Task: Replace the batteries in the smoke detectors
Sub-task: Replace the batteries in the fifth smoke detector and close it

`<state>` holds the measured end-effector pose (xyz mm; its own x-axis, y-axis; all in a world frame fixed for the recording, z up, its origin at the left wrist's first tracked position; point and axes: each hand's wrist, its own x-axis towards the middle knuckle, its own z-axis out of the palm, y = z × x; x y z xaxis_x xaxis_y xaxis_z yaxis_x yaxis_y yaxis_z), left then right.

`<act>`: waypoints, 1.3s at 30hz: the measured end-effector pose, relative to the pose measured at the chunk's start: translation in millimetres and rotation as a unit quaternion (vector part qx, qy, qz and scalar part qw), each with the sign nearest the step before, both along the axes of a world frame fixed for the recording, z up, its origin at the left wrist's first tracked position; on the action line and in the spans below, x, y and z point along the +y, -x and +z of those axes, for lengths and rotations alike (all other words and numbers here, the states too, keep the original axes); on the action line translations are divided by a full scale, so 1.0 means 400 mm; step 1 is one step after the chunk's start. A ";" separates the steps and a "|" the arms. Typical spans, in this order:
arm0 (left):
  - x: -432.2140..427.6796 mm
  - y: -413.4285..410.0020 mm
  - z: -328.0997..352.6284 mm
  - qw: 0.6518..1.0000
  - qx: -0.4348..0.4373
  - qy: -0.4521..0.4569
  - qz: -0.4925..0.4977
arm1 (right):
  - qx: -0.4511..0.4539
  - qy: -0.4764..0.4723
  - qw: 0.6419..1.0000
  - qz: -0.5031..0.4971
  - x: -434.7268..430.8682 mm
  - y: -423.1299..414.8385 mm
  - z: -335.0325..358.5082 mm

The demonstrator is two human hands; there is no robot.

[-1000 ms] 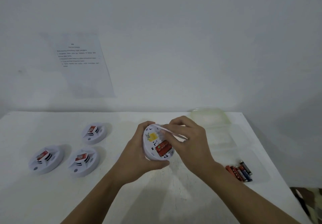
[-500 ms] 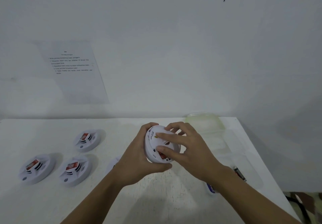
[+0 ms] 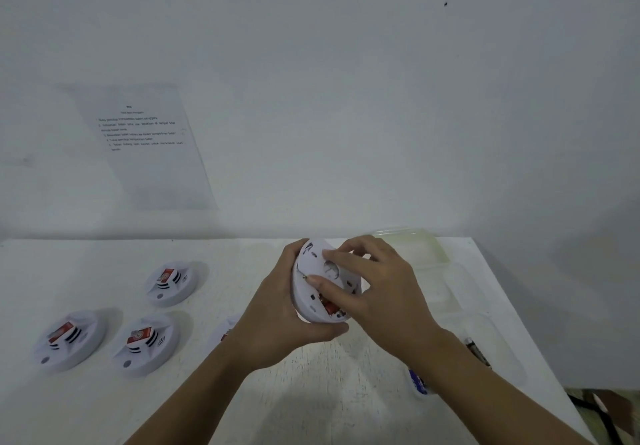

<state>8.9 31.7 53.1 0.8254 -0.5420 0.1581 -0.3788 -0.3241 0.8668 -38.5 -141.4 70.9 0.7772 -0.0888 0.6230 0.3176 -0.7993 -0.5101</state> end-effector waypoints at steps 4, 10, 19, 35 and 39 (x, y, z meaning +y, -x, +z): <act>0.006 -0.004 0.009 1.000 -0.008 0.017 -0.011 | 0.020 -0.034 0.999 0.019 -0.004 -0.007 -0.003; 0.006 -0.003 0.029 0.999 0.013 0.026 -0.026 | 0.044 0.015 0.998 0.043 0.006 -0.004 0.012; 0.033 -0.026 -0.008 1.000 -0.010 0.016 0.014 | 0.045 -0.038 0.995 0.076 -0.005 -0.010 0.019; 0.036 -0.036 0.009 0.999 -0.041 0.033 0.008 | 0.001 -0.047 0.997 0.067 0.019 -0.011 0.002; 0.033 -0.035 0.016 0.999 -0.035 0.037 0.011 | 0.034 -0.044 0.996 0.074 0.017 -0.013 0.003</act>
<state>23.0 44.8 59.3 0.8220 -0.5092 0.2549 -0.4334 -0.2691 0.8601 -33.4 -134.5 72.3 0.8261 -0.0213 0.5631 0.3913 -0.6974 -0.6004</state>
